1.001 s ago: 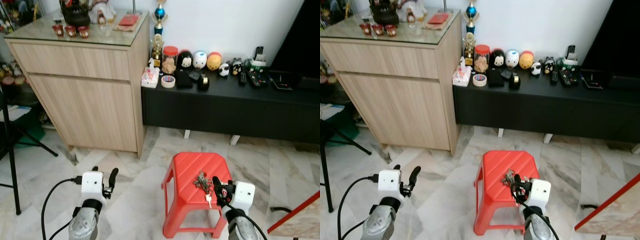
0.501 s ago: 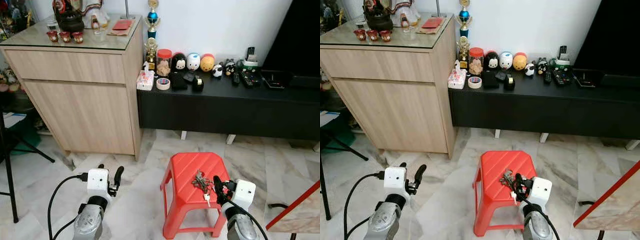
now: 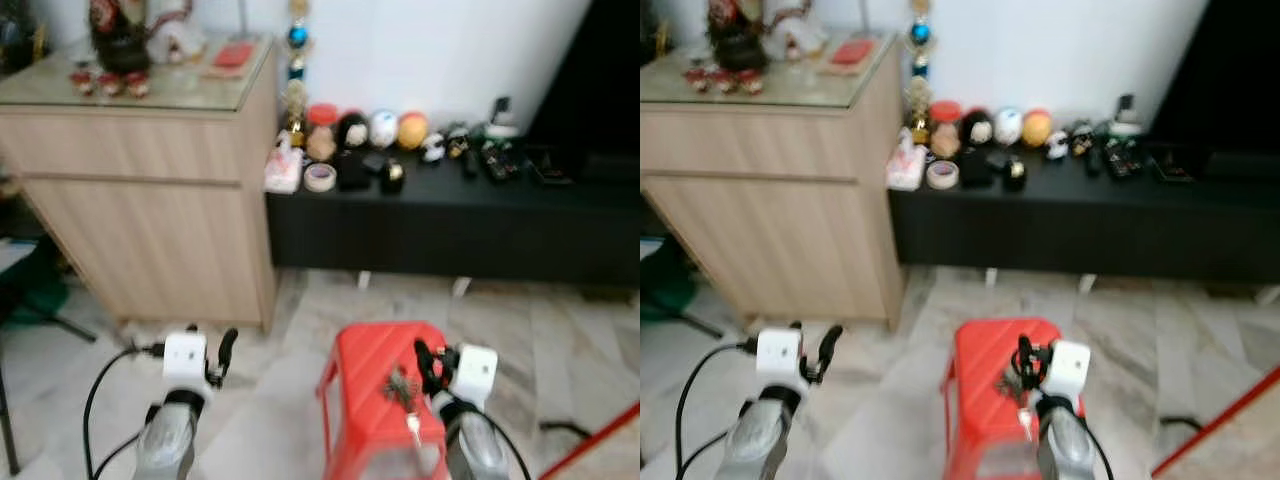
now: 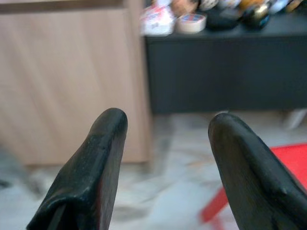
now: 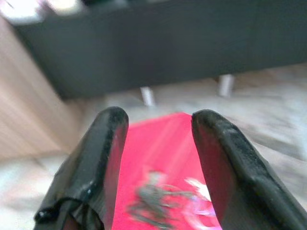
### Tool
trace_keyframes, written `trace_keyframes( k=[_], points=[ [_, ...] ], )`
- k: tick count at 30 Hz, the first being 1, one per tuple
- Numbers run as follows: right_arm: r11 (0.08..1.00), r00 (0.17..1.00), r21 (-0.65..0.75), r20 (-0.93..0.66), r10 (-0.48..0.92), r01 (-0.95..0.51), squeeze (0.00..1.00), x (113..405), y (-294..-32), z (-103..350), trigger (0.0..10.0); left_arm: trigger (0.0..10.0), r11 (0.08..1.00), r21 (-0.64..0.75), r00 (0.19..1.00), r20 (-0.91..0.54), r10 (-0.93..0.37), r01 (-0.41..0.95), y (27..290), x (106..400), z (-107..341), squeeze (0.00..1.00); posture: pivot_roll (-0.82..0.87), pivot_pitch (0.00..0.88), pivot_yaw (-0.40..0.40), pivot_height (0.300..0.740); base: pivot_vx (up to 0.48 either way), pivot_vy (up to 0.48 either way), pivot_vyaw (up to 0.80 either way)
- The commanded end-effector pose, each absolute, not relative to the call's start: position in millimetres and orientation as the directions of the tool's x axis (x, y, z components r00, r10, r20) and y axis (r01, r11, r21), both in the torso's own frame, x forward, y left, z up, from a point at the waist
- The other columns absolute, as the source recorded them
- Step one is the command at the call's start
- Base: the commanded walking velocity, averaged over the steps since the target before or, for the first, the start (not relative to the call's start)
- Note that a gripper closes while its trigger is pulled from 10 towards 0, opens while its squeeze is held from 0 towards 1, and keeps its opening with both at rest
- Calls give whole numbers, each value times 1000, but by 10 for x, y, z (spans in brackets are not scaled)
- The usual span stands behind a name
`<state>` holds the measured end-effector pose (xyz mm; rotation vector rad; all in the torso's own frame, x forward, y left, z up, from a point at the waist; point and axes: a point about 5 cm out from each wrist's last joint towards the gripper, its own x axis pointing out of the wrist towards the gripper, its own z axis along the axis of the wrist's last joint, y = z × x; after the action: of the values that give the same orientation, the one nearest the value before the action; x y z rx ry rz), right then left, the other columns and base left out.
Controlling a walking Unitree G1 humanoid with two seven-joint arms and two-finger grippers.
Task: Hang keys on a hook
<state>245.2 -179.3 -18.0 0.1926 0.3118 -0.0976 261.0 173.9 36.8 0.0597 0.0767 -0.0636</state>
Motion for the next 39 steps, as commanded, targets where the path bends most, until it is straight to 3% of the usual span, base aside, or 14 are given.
trace_keyframes(
  k=[1,26,39],
  points=[
    [974,955,200,-291,-48,110,0,2522,-1687,-132,10000,10000,997,71,995,-89,-33,40,1863,2583,362,0,63,0,-58,740,337,0,0],
    [977,948,181,-314,-55,117,0,2475,-1718,-169,10000,10000,997,56,995,-84,-56,61,1822,2582,358,0,55,0,-51,740,27,0,0],
    [975,952,193,-301,-45,107,0,2468,-1712,-162,10000,10000,997,51,995,-86,-48,52,1841,2579,354,0,56,0,-53,656,0,0,0]
  ],
)
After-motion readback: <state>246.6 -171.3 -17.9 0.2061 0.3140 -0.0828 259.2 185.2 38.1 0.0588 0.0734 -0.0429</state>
